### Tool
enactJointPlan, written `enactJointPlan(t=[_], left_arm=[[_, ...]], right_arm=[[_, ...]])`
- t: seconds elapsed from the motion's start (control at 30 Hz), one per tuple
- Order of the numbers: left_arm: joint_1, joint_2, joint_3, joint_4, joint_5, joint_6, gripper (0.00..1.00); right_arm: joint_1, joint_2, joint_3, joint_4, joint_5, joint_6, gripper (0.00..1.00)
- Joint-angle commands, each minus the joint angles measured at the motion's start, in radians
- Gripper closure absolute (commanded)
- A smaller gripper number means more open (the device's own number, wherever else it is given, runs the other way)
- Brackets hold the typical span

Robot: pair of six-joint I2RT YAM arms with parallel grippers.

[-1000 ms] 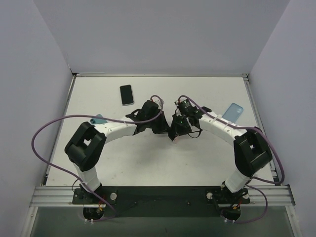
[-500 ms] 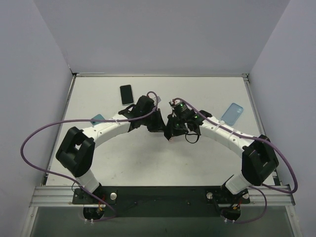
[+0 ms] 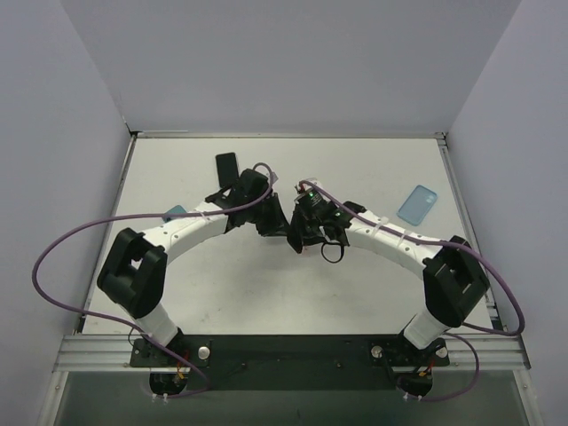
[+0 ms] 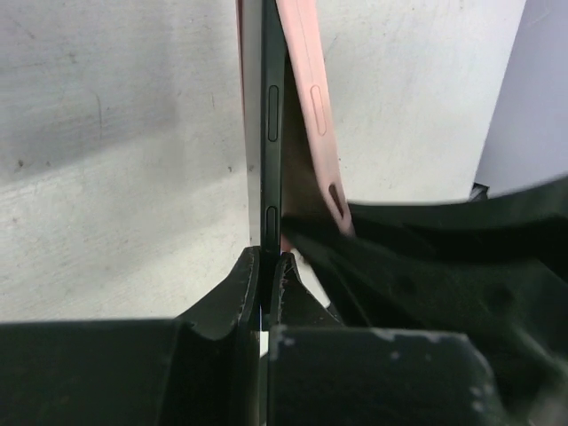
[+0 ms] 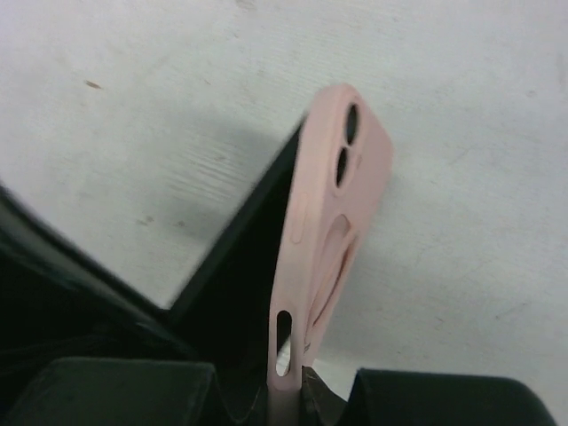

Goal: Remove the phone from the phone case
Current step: Remove the phone case from the phone, then place the phone at the center of the board, then place the phone case at the center of the board.

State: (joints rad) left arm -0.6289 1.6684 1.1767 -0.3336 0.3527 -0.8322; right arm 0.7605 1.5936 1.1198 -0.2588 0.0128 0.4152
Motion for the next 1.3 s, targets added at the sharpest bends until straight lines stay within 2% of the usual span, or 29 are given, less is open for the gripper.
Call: enactJointPlan(t=[0.0, 0.23, 0.43, 0.47, 0.7, 0.73, 0.83, 0.97, 1.07, 1.1, 1.17, 1.2, 1.27], left_arm=[[0.083, -0.136, 0.09, 0.114, 0.078, -0.084, 1.0], [0.123, -0.168, 0.095, 0.09, 0.104, -0.068, 1.0], [0.167, -0.199, 0.052, 0.09, 0.124, -0.045, 1.0], [0.176, -0.203, 0.031, 0.096, 0.132, -0.047, 1.0], [0.276, -0.285, -0.09, 0.09, 0.164, -0.016, 1.0], [0.306, -0.297, -0.115, 0.093, 0.175, -0.005, 1.0], [0.388, -0.343, -0.212, 0.117, 0.225, 0.024, 1.0], [0.478, -0.38, -0.314, 0.11, 0.255, 0.051, 1.0], [0.508, -0.381, -0.393, 0.148, 0.278, 0.039, 1.0], [0.509, -0.38, -0.41, 0.16, 0.278, 0.033, 1.0], [0.509, -0.371, -0.455, 0.203, 0.281, 0.012, 1.0], [0.509, -0.363, -0.469, 0.214, 0.279, 0.008, 1.0], [0.511, -0.343, -0.494, 0.232, 0.273, 0.005, 1.0]], right_arm=[[0.002, 0.054, -0.049, -0.218, 0.131, -0.044, 1.0], [0.003, 0.017, -0.075, -0.191, 0.119, -0.055, 1.0], [-0.099, -0.056, -0.075, -0.146, -0.005, -0.02, 1.0], [-0.125, -0.069, -0.075, -0.137, -0.069, -0.004, 1.0], [-0.446, -0.145, -0.173, 0.016, -0.308, 0.129, 1.0], [-0.53, -0.162, -0.219, 0.039, -0.332, 0.154, 1.0], [-0.678, -0.179, -0.293, 0.122, -0.425, 0.212, 1.0], [-0.789, -0.181, -0.333, 0.122, -0.461, 0.22, 1.0], [-0.829, -0.192, -0.371, 0.121, -0.462, 0.217, 0.93], [-0.833, -0.193, -0.38, 0.116, -0.461, 0.217, 0.88], [-0.842, -0.204, -0.399, 0.107, -0.442, 0.212, 0.82], [-0.845, -0.205, -0.4, 0.09, -0.43, 0.208, 0.74], [-0.849, -0.213, -0.402, 0.064, -0.395, 0.201, 0.65]])
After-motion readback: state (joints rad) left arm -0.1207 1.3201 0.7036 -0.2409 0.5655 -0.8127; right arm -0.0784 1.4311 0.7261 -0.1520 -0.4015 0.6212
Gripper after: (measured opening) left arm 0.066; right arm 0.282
